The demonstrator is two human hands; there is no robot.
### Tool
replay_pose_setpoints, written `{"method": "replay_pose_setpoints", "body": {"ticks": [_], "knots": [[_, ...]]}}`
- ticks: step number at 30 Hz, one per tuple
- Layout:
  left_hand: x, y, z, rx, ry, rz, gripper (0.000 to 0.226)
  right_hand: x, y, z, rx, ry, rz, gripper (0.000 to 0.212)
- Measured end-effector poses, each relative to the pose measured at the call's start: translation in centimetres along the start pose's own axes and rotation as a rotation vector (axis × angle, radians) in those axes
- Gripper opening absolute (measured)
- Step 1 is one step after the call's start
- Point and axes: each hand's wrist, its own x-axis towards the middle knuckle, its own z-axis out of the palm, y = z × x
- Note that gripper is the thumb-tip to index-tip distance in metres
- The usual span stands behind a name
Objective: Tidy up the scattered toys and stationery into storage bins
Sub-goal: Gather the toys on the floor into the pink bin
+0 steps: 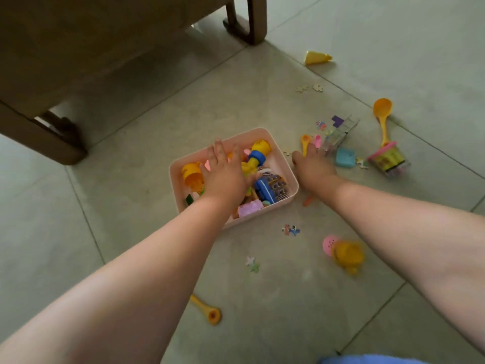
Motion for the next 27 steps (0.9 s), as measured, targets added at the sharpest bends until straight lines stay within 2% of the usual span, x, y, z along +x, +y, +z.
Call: {"method": "replay_pose_setpoints", "body": {"ticks": [8,12,15,17,20,22,25,27], "knots": [[-0.1,1.2,1.2,-0.034,-0.057,0.029,0.085,-1.8,0.5,1.1,0.249,-0.15,0.137,0.048],[-0.2,1.8,1.5,-0.029,-0.044,0.055,0.084,-1.0,2.0,-1.4,0.388,-0.029,0.193,0.054],[-0.6,2.3,1.8,-0.026,-0.045,0.049,0.084,-1.0,1.2,-4.2,0.598,0.082,0.268,0.042],[-0.8,2.6,2.0,-0.032,-0.038,0.05,0.082,-1.5,-0.3,-5.3,0.723,0.05,0.215,0.033],[-0.9,3.0,2.2,-0.067,-0.03,0.03,0.081,-2.6,-2.4,-5.4,0.891,-0.059,0.099,0.033],[-1.1,3.3,2.1,-0.093,-0.047,-0.009,0.084,-2.9,-2.6,-4.8,0.884,-0.033,0.104,0.03],[-1.3,3.5,2.1,-0.096,-0.05,-0.036,0.086,-2.7,-1.0,-3.1,0.808,0.039,0.245,0.017],[-1.7,3.7,2.3,-0.072,0.006,0.036,0.077,-2.8,0.6,-1.6,0.656,-0.055,0.256,0.014]]}}
